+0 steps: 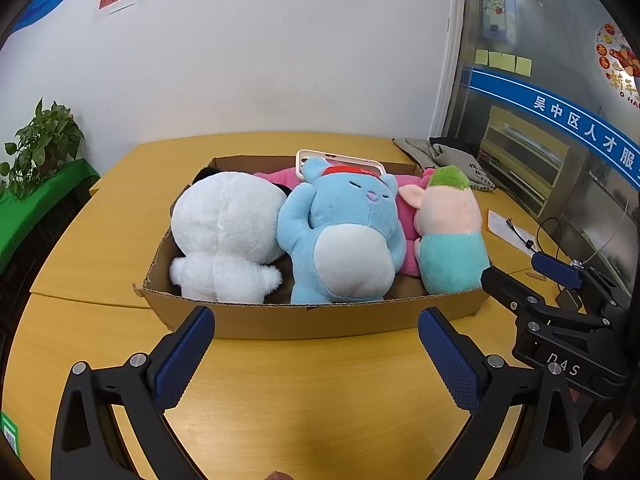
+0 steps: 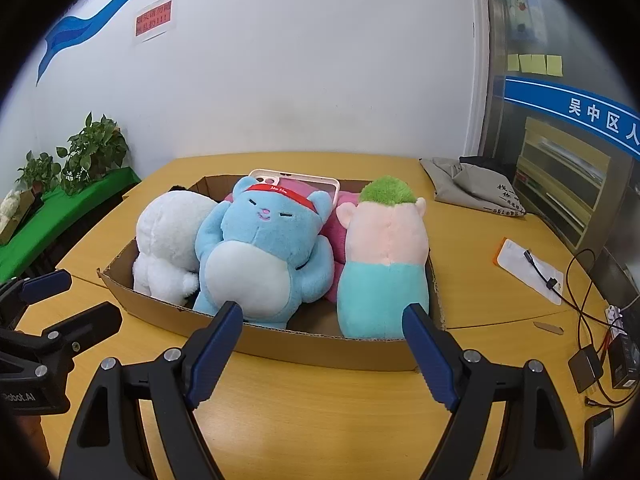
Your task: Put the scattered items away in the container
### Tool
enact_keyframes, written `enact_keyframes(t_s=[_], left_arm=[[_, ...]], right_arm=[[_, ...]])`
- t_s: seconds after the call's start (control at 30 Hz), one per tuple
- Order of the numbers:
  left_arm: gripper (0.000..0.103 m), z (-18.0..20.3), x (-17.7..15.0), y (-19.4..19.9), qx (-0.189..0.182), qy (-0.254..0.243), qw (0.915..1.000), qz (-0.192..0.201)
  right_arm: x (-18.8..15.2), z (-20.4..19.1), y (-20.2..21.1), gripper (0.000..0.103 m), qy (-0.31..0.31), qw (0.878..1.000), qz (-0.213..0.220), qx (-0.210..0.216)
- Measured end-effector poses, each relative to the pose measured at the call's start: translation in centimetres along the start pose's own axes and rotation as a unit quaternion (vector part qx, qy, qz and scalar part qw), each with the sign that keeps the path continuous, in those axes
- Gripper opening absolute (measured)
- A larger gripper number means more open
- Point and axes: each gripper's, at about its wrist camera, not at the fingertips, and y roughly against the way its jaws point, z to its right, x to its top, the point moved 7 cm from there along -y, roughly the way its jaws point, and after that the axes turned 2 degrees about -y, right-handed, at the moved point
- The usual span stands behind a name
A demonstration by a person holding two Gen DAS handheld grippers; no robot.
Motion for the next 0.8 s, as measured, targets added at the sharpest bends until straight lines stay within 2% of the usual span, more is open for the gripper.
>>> enact_keyframes(t_s=[0.5, 0.63, 0.73, 0.8], left_arm=[[0.103, 0.32, -0.32, -0.92, 0.003, -0.005, 0.9999, -0.009], [0.103, 0.37, -0.39, -0.57, -0.012, 0.008, 0.9999, -0.007], [0.103, 0.29, -0.27, -0.04, 0.015, 0.001, 0.9999, 0.004], [0.103, 0.43, -0.31, 0.07, 0.018, -0.006, 0.9998, 0.004]], right_arm=[[-0.42, 0.09, -0.41, 0.082, -0.003, 1.000, -0.006, 0.003], [-0.60, 0.06, -0.48, 0.082, -0.001, 1.000, -0.008, 0.002], [-0.64, 0.13, -0.39, 0.082, -0.002, 1.000, -0.007, 0.001], [-0.62, 0.16, -0.37, 0.082, -0.002, 1.000, -0.006, 0.000]])
